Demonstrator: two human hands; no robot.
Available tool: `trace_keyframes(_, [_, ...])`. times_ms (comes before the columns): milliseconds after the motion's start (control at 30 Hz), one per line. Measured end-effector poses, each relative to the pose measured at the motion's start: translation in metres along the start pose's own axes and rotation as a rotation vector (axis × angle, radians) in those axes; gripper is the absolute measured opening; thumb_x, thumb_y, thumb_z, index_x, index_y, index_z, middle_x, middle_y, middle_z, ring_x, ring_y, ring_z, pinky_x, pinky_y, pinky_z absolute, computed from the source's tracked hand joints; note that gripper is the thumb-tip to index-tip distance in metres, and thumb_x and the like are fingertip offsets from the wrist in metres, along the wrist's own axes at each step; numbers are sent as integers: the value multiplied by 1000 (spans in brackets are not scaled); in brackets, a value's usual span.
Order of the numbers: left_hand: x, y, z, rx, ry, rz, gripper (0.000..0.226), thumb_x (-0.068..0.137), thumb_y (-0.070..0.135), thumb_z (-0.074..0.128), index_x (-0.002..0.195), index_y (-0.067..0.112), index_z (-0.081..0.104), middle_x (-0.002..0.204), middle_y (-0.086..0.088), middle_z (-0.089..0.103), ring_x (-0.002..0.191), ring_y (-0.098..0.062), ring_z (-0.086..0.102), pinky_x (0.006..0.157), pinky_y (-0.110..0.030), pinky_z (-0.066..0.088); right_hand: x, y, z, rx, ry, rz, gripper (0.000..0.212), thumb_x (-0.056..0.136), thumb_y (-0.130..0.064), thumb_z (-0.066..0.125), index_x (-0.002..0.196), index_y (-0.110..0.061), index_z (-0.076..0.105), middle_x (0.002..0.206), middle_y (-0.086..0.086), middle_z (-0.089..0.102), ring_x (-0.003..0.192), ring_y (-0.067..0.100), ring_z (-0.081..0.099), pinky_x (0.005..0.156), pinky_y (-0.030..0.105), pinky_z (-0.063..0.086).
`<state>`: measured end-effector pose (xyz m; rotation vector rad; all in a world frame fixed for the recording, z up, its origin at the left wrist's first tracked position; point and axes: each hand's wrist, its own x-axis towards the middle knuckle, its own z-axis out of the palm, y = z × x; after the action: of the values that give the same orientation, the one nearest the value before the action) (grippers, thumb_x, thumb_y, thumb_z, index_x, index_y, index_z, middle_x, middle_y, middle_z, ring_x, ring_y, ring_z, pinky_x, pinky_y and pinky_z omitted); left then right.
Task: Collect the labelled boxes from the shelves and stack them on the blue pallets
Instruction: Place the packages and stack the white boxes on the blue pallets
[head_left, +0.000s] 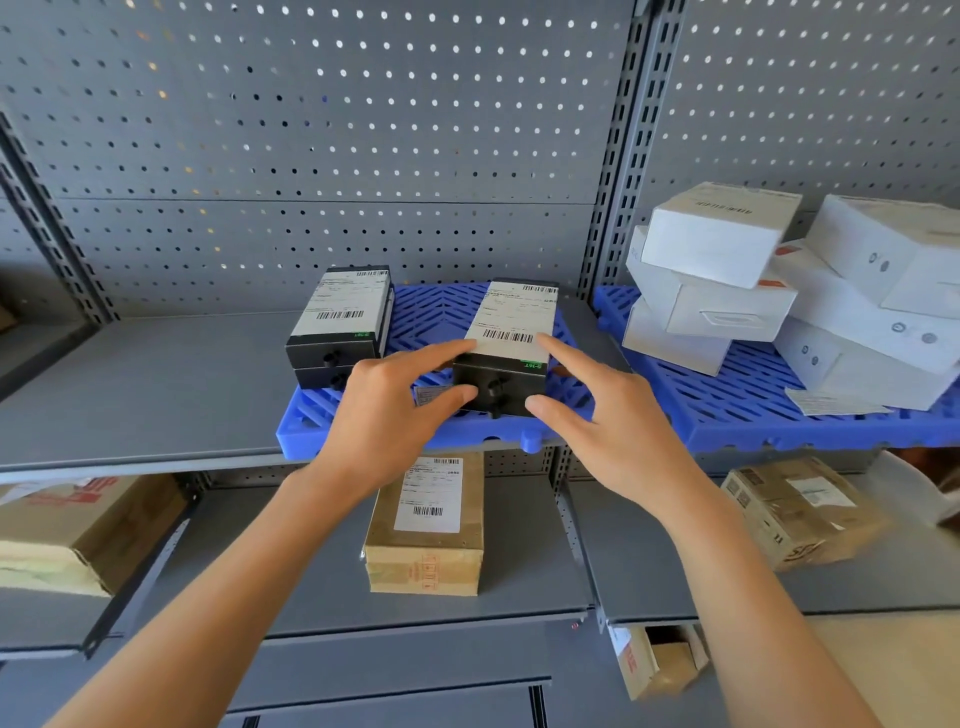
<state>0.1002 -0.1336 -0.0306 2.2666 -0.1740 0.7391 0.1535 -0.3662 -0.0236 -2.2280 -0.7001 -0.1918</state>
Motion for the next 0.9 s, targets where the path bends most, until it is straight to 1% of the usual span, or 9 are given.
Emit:
trace_keyframes(200, [0, -1, 1, -24, 10, -31, 48, 88, 31, 75, 132, 44, 61, 100, -4, 77, 47, -27, 45, 58, -44, 56, 2, 1, 3, -3, -11, 14, 61, 96, -45, 58, 151, -47, 31, 123, 12, 64, 82, 17, 59, 85, 44, 53])
trace_keyframes(267, [-1, -2, 1, -43, 14, -44, 48, 88, 31, 75, 132, 44, 62, 101, 7, 76, 46, -29, 47, 56, -43, 57, 0, 3, 5, 19, 15, 14, 62, 96, -44, 58, 152, -45, 32, 120, 11, 66, 98, 26, 61, 89, 49, 52])
trace_keyframes(400, [-4, 2, 1, -29, 28, -54, 48, 89, 24, 76, 133, 36, 64, 101, 26, 67, 40, -14, 27, 47, -37, 51, -4, 4, 10, 12, 57, 2, 61, 95, -46, 56, 152, -42, 33, 117, -3, 65, 113, 21, 53, 95, 47, 48])
trace_keyframes(500, [-2, 4, 1, -41, 25, -67, 48, 88, 23, 77, 132, 37, 64, 103, 35, 63, 41, -23, 39, 52, -40, 54, 0, 5, 11, -47, 78, -11, 61, 95, -49, 55, 151, -39, 35, 114, -2, 67, 110, 20, 53, 93, 46, 48])
trace_keyframes(567, [1, 5, 1, -47, 29, -67, 47, 88, 25, 77, 131, 40, 64, 105, 30, 68, 60, -37, 63, 64, -43, 58, 2, 4, 10, -34, 89, -21, 59, 96, -47, 56, 151, -39, 37, 119, -4, 67, 113, 21, 55, 94, 46, 49])
trace_keyframes(633, [6, 8, 0, -41, 37, -76, 47, 88, 27, 78, 130, 41, 64, 108, 23, 71, 74, -40, 68, 70, -41, 57, 5, 1, 7, -10, 92, -24, 56, 97, -42, 58, 150, -38, 39, 126, -4, 66, 121, 22, 56, 98, 47, 48])
trace_keyframes(733, [16, 11, -3, -19, 69, -82, 46, 87, 29, 77, 131, 37, 65, 104, 17, 74, 77, -33, 69, 74, -35, 58, 13, -6, 1, -18, 85, -39, 54, 99, -39, 57, 150, -35, 40, 120, 7, 68, 122, 24, 56, 100, 47, 47])
trace_keyframes(800, [23, 14, -5, -13, 85, -101, 45, 88, 29, 77, 131, 35, 66, 103, 14, 75, 79, -14, 71, 78, -24, 57, 20, -11, -3, -25, 82, -61, 53, 100, -38, 56, 150, -34, 41, 116, 13, 70, 118, 26, 59, 99, 46, 48])
trace_keyframes(900, [33, 18, -8, 51, 91, -117, 43, 89, 30, 76, 131, 33, 66, 101, 11, 76, 67, -2, 64, 72, -26, 56, 34, -14, -5, -34, 53, -67, 53, 100, -37, 56, 150, -34, 41, 129, 6, 66, 117, 24, 61, 98, 42, 49])
